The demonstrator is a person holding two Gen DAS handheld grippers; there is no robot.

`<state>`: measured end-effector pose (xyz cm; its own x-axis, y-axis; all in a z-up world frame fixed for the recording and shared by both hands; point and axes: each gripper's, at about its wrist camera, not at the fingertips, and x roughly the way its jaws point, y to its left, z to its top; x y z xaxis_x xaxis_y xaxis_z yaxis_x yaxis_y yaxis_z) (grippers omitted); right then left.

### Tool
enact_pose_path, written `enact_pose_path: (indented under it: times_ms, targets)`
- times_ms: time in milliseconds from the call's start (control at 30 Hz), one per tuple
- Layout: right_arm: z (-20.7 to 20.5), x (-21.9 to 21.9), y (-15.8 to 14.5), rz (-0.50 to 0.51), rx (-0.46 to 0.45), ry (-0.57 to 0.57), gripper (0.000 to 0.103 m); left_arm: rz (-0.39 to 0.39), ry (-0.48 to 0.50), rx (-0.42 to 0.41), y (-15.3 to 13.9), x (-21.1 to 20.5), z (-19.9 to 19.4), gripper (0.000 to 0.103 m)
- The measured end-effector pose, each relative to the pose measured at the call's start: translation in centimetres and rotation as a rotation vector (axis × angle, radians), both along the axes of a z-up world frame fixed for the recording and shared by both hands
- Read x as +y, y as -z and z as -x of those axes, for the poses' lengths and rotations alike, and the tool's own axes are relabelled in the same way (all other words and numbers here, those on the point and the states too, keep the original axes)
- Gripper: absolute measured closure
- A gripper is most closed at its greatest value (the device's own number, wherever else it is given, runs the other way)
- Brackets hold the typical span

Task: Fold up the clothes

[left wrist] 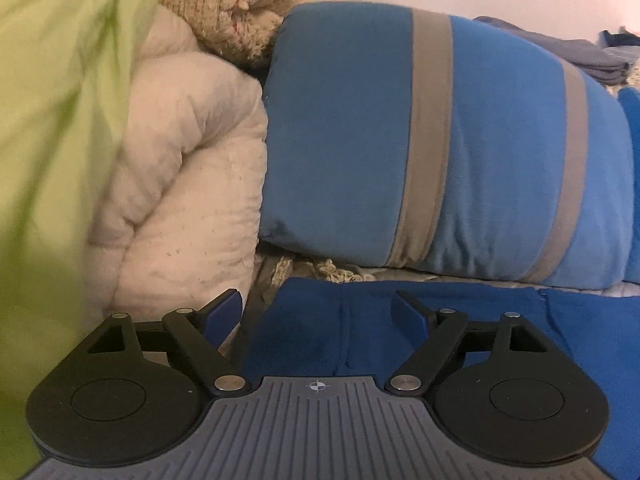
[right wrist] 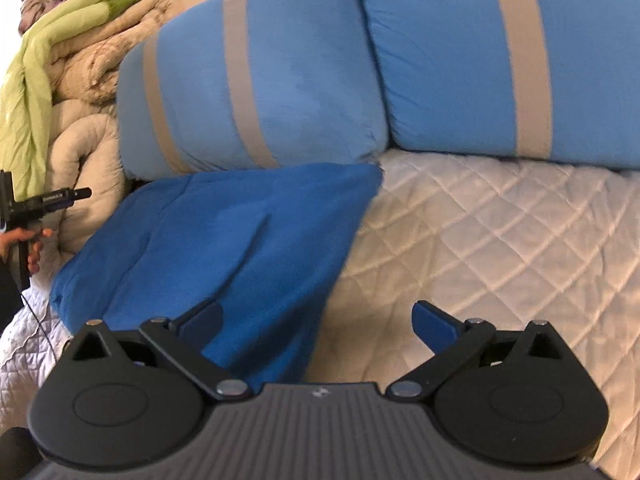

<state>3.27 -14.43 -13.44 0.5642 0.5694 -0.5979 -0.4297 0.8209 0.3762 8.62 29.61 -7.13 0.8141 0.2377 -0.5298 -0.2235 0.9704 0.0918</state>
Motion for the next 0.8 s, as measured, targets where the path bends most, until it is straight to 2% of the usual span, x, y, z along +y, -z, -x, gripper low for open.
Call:
enact_pose_path:
  times_ms: [167, 367, 567, 800]
  targets:
    - [-0.2, -0.6, 0.9, -0.009, 0.005, 0.008, 0.0, 0.014, 0.025, -0.002, 2.8, 0.2, -1.1, 0.021]
    - [-0.4, -1.5, 0.8, -0.026, -0.027, 0.054, 0.0, 0.079, 0.033, 0.069, 8.8, 1.3, -2.6, 0.018]
    - [-1.0, -1.1, 1.0, -0.054, 0.013, 0.035, 0.0, 0.11, 0.046, 0.099, 9.2, 1.7, -2.9, 0.016]
    - [-0.5, 0.0, 1.2, 0.07, -0.044, 0.018, 0.0, 0.114, 0.053, 0.12, 9.2, 1.7, -3.7, 0.014]
